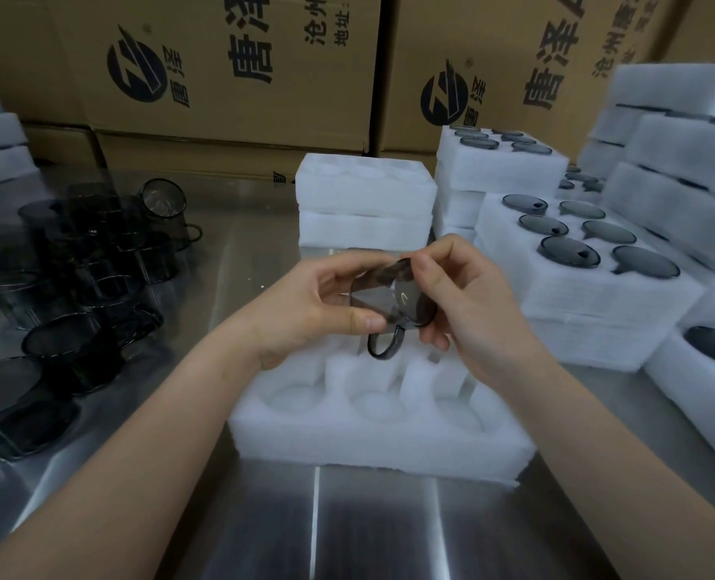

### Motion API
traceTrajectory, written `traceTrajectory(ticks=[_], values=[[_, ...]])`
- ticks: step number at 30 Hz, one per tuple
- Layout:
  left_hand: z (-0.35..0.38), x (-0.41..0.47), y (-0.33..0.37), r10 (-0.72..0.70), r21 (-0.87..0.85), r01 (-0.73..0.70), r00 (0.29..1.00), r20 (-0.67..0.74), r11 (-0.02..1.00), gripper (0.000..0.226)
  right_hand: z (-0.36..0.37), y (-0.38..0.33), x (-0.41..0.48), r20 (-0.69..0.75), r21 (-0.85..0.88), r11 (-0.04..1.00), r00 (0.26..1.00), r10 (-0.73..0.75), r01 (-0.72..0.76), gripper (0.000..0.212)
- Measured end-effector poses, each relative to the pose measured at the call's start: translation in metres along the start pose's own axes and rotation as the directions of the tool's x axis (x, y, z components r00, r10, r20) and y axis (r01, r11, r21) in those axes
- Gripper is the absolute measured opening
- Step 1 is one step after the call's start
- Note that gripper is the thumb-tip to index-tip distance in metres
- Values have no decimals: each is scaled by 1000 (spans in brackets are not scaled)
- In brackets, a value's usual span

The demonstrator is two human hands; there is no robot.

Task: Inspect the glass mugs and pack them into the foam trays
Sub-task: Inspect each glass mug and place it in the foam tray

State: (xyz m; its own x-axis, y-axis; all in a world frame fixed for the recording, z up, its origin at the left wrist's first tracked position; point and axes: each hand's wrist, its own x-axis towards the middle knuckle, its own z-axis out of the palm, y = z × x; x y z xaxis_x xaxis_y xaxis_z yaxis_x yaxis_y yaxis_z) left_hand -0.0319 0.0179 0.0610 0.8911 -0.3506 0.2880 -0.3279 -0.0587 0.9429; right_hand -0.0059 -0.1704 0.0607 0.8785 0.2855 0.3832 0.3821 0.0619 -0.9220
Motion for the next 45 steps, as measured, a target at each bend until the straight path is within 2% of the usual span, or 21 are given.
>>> traceTrajectory(ticks=[4, 7, 11, 13, 15, 19, 24, 27, 29, 32, 34, 37, 40, 42, 45], values=[[-2, -1, 1, -12, -54, 12, 1000, -2, 998, 67, 1, -5, 0, -34, 62, 997, 999, 39, -37, 17], [0, -3, 3, -30, -79, 29, 999, -15, 996, 73, 4, -5, -3, -9, 37, 998, 999, 47, -47, 4], [16, 0, 3, 39, 165, -14, 987, -153, 986, 95, 9, -2, -4, 11, -43, 999, 1000, 23, -22, 39], [21, 1, 3, 100, 340, -24, 973, -209, 940, 88, 11, 0, -5, 27, -112, 994, 1000, 3, 0, 54], [24, 1, 3, 166, 552, -9, 958, -234, 834, 79, 12, 1, -5, 45, -209, 977, 998, -36, 44, 62], [31, 0, 5, 311, 708, -57, 921, -235, 704, 72, 11, 4, -4, 71, -208, 977, 997, -31, 45, 67], [29, -3, 9, 393, 696, -137, 892, -222, 705, 80, 11, -1, -4, 72, -17, 998, 996, -59, 61, 34], [30, -4, 9, 455, 742, -167, 867, -203, 649, 64, 10, -3, -3, 76, -26, 999, 997, -18, 20, 23], [33, -4, 11, 476, 756, -162, 852, -216, 634, 56, 11, -4, -3, 56, -95, 995, 998, -26, 31, 31], [34, -2, 10, 465, 797, -116, 857, -222, 593, 55, 11, -1, -4, 23, -211, 977, 999, -27, 32, 64], [34, -2, 9, 481, 822, -105, 849, -219, 560, 52, 11, 0, -5, 16, -264, 964, 999, -36, 39, 72], [37, -2, 9, 522, 808, -138, 821, -230, 573, 49, 12, -2, -5, -14, -249, 965, 996, -84, 78, 54], [38, -3, 10, 513, 787, -160, 830, -220, 596, 49, 12, -5, -5, -47, -140, 985, 993, -112, 104, 32], [37, -3, 10, 504, 785, -158, 836, -216, 599, 49, 11, -7, -5, -51, -21, 999, 997, -51, 50, 31], [35, -4, 8, 495, 775, -150, 838, -231, 614, 58, 8, -9, -3, -33, 116, 993, 999, 9, -5, 41]])
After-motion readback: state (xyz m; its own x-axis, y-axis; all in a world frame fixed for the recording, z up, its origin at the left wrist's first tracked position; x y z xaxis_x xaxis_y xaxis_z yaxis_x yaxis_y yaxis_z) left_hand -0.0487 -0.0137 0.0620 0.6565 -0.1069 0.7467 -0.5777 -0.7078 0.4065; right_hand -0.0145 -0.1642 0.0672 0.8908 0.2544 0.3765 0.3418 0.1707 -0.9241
